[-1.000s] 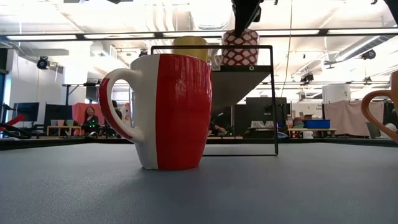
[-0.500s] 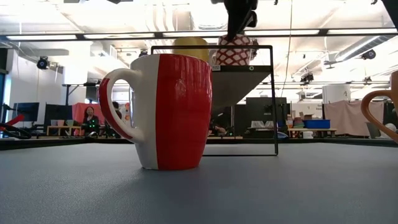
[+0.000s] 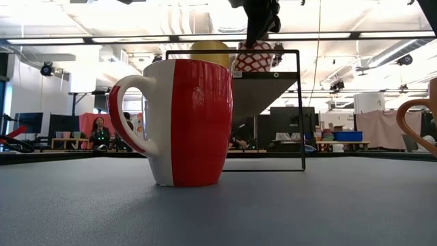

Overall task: Place coffee mugs
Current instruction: Put the red patterned mug on the shelf, then put the orange mug on the shelf

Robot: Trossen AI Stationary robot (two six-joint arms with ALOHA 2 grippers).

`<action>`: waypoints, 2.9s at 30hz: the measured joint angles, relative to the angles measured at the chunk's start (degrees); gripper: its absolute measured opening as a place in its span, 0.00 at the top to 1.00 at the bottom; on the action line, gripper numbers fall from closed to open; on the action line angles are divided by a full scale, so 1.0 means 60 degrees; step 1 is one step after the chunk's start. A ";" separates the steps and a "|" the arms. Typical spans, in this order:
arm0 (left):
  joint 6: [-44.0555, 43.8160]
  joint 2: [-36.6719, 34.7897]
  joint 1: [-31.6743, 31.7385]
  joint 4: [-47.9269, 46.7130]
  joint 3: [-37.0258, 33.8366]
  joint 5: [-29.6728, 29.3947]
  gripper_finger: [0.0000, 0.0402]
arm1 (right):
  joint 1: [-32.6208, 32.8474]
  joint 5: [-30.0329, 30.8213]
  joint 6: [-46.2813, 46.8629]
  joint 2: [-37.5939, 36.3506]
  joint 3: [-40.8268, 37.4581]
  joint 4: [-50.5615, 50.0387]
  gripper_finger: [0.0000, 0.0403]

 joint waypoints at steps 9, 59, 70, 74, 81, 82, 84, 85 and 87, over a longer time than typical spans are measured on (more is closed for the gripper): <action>0.0000 0.0004 -0.0004 -0.0051 -0.0044 0.0000 0.86 | -0.0007 -0.0007 -0.0009 0.0000 0.0000 0.0004 0.96; -0.0508 0.0004 -0.0002 -0.0040 -0.0051 0.0000 0.86 | 0.2925 0.0065 0.3596 -0.1137 0.0060 -0.1600 0.83; -0.0506 0.0066 -0.0029 -0.0040 -0.0051 0.0000 0.86 | 0.6223 0.0100 0.8432 -0.1035 -0.1846 -0.1542 0.82; -0.0444 0.0135 -0.0029 -0.0040 -0.0051 0.0004 0.86 | 0.7198 -0.0159 1.0133 -0.1009 -0.2843 -0.0800 0.79; -0.0433 0.0227 -0.0029 -0.0036 -0.0051 0.0004 0.86 | 0.8011 -0.0397 1.1769 -0.0833 -0.4069 0.0801 0.73; -0.0433 0.0231 -0.0029 -0.0036 -0.0051 0.0004 0.86 | 0.8014 -0.0395 1.1902 -0.0768 -0.4134 0.0747 0.72; -0.0433 0.0240 -0.0029 -0.0025 -0.0051 0.0004 0.86 | 0.8011 -0.0393 1.2017 -0.0669 -0.4246 0.0729 0.70; -0.0433 0.0243 -0.0029 -0.0015 -0.0051 0.0004 0.86 | 0.8011 -0.0393 1.2018 -0.0655 -0.4329 0.0762 0.70; -0.0433 0.0244 -0.0038 -0.0018 -0.0051 0.0009 0.86 | 0.8000 -0.0400 1.2028 -0.0608 -0.4529 0.0921 0.68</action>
